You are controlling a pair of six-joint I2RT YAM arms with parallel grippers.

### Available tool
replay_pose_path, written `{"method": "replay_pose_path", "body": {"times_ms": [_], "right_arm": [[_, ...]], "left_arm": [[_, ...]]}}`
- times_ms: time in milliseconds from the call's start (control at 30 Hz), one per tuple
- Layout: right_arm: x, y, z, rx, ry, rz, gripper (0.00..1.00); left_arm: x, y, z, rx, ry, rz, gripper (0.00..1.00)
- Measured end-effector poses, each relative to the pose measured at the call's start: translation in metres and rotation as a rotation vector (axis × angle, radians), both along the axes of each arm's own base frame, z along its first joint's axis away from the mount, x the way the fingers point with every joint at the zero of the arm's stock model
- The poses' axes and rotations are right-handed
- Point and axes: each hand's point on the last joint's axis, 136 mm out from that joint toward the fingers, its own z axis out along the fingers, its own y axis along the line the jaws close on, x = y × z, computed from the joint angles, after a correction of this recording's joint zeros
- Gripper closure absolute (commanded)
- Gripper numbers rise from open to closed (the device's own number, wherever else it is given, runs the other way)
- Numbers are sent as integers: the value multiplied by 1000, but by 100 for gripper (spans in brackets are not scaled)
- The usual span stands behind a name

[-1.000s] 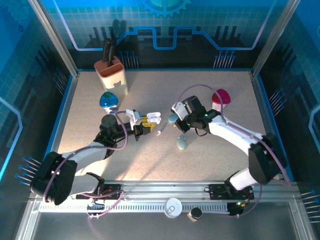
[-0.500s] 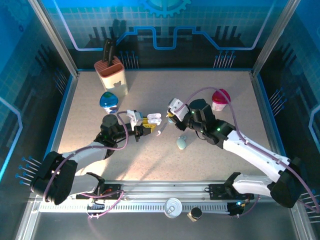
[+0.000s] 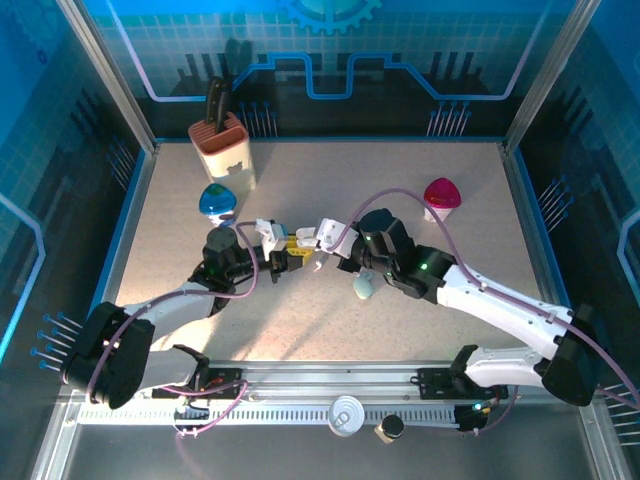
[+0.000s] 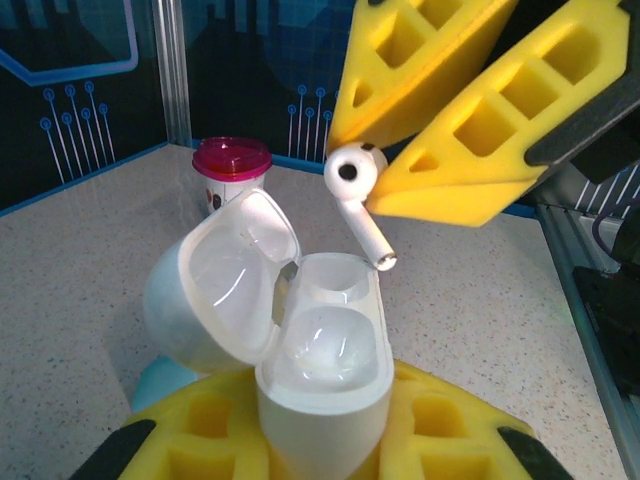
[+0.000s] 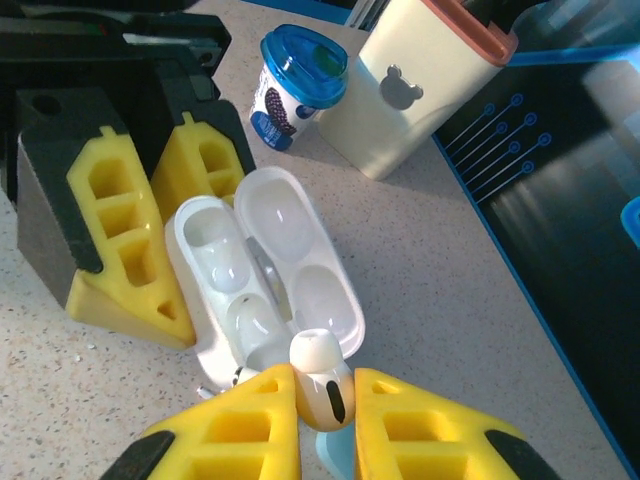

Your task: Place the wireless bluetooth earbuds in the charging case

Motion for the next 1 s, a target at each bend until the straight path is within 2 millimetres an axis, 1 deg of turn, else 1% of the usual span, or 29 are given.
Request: {"method": "replay_pose_path", "body": {"times_ms": [367,433,633,833,1000], "right_arm": [[7,-2,-3,-65,-43,-16,85],[8,-1,-6,-90,-49,-12,85],[2,6,-18,-180,-56,36,85],[2,9,-24,-261,-94,64,83],[-2,9,-23,-301,-105,96,82]], "left_arm": [[-5,-2,-5,15,8,-31,90],[-6,-2,-6,16,13,-35,90],[-8,-2,-10,26,38,-37,90],[-9,-1,-15,37,66,-32,90],[-10,0,-15,39,73,-34,90]]}}
